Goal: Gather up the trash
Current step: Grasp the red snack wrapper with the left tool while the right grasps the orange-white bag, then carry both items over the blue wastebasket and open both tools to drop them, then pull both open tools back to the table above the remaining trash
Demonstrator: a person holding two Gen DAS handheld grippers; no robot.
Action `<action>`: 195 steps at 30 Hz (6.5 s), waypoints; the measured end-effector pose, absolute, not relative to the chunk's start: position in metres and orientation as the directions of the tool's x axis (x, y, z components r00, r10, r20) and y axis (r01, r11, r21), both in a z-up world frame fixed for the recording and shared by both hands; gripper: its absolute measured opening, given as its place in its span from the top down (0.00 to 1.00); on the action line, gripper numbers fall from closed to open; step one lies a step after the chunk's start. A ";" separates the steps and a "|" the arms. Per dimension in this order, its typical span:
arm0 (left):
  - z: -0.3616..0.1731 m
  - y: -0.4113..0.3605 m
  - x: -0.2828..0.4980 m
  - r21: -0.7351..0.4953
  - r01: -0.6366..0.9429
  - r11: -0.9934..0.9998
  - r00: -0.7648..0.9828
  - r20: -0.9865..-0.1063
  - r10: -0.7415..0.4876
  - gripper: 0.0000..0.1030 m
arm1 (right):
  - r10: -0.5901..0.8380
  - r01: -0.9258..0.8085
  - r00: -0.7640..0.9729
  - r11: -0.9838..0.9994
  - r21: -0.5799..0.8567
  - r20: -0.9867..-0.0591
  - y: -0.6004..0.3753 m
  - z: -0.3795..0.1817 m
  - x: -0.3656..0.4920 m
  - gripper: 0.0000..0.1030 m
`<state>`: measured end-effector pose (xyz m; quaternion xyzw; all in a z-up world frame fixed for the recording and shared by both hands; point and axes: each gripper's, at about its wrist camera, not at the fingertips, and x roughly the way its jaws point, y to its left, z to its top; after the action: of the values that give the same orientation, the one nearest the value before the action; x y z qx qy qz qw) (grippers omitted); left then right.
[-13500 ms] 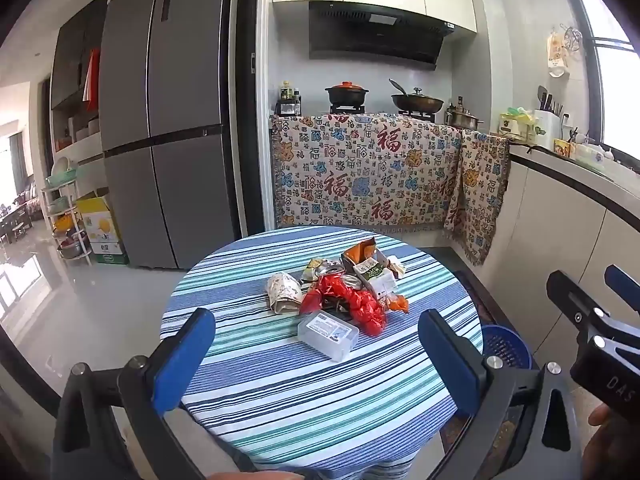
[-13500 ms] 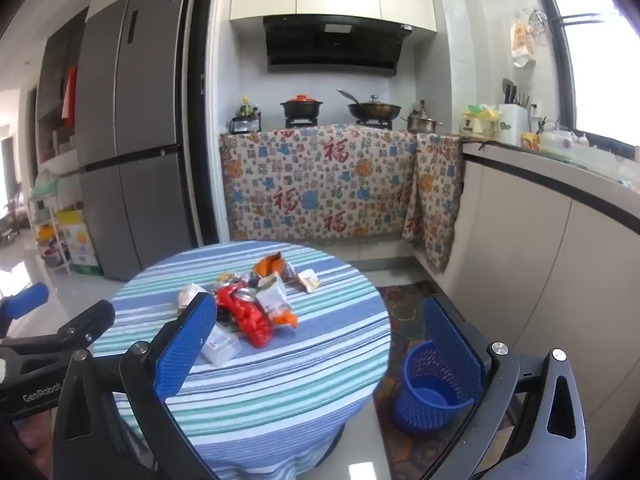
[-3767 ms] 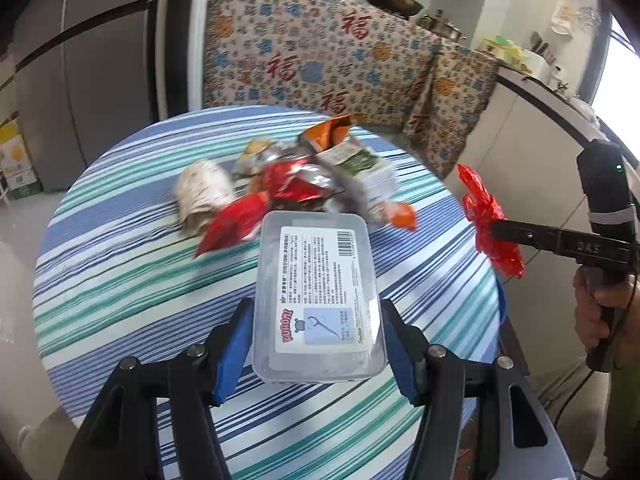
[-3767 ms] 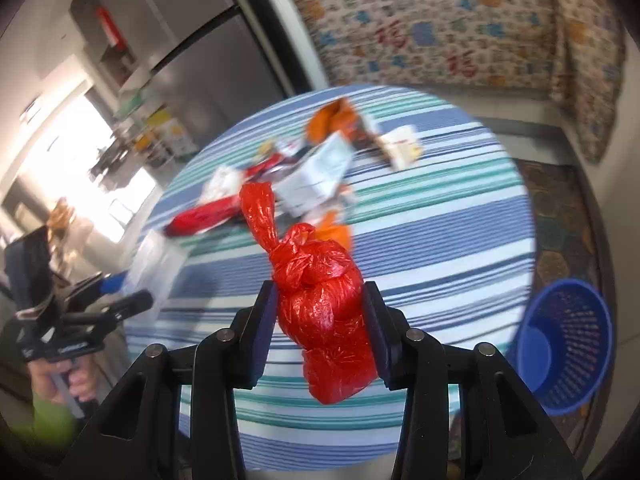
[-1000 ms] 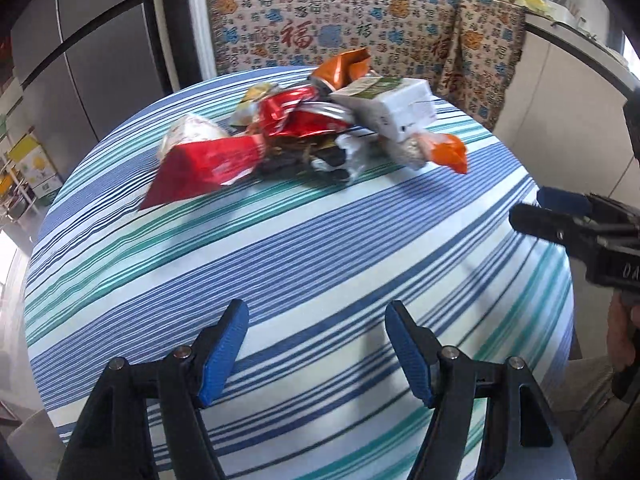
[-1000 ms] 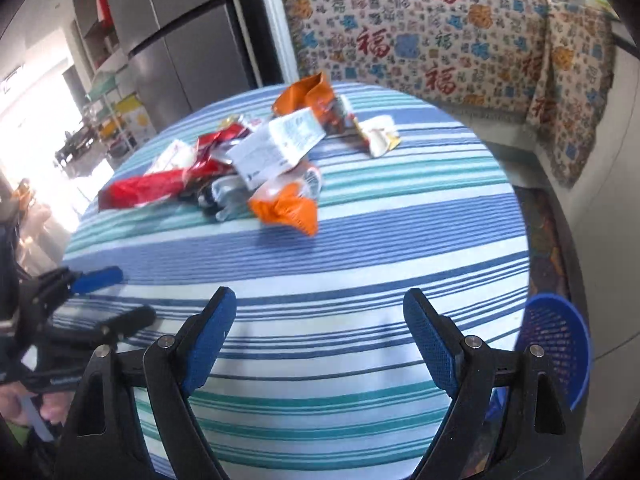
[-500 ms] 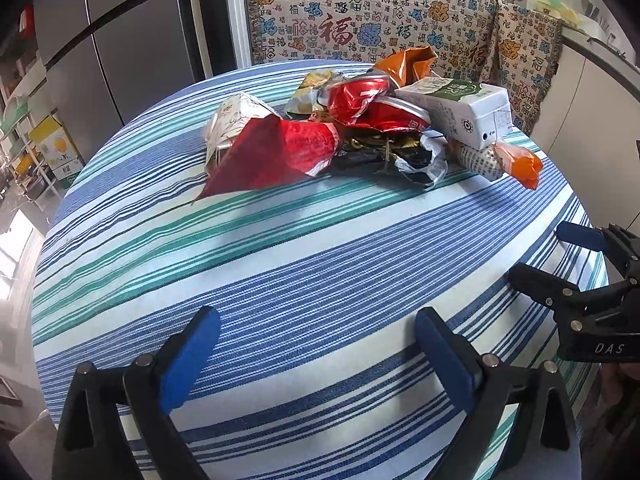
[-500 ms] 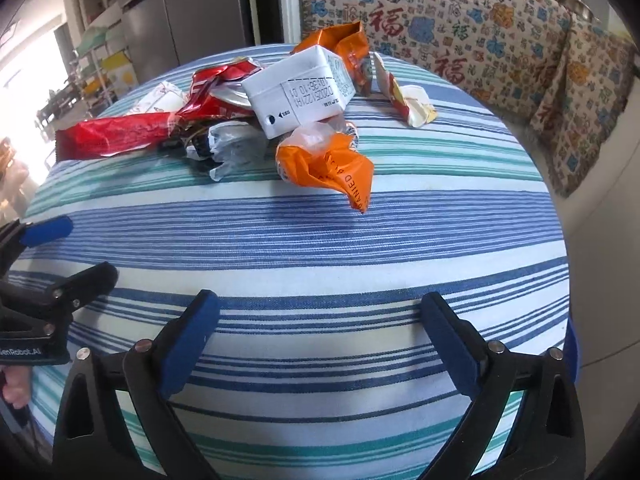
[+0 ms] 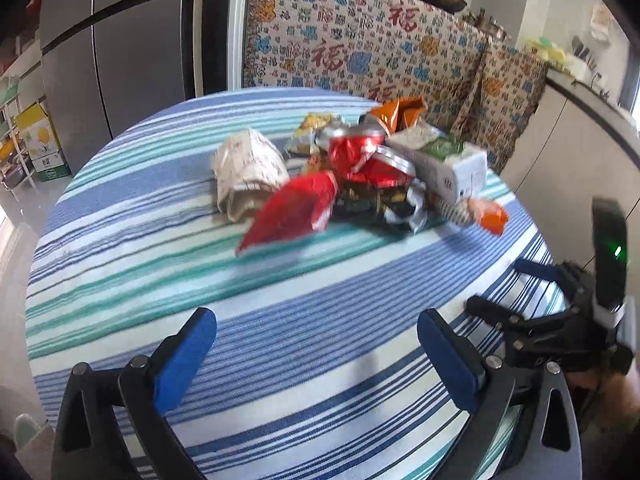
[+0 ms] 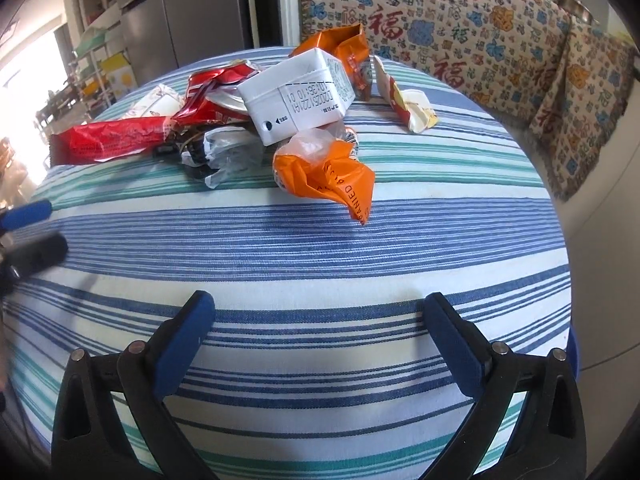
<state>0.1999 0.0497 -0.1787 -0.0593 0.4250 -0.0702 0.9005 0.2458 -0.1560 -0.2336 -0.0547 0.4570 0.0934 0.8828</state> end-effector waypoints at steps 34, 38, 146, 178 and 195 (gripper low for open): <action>-0.204 0.037 0.172 -0.160 0.201 0.966 0.564 -0.788 -0.248 0.36 | 0.259 -0.301 0.625 0.950 0.079 -0.737 -0.155 -0.203 0.280 0.40; -0.208 0.032 0.168 -0.125 0.224 0.966 0.572 -0.786 -0.235 0.36 | 0.286 -0.295 0.603 0.947 0.126 -0.745 -0.158 -0.203 0.279 0.60; -0.167 -0.338 0.262 -0.306 0.642 0.703 0.273 -0.766 -0.582 0.90 | -0.133 0.271 0.581 0.962 0.037 -0.803 -0.488 -0.188 0.189 0.59; -0.190 -0.401 0.301 -0.348 0.638 0.687 0.283 -0.724 -0.629 0.40 | -0.221 0.365 0.615 0.931 0.025 -0.757 -0.548 -0.207 0.175 0.15; -0.155 -0.183 0.198 -0.119 0.444 0.888 0.519 -0.774 -0.363 0.34 | -0.117 0.107 0.789 0.993 -0.053 -0.604 -0.380 -0.139 0.184 0.03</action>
<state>0.1984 -0.1828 -0.1555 0.0469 0.4322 -0.2320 0.8702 0.1840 -0.3803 -0.1387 -0.0080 0.3197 -0.0591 0.9457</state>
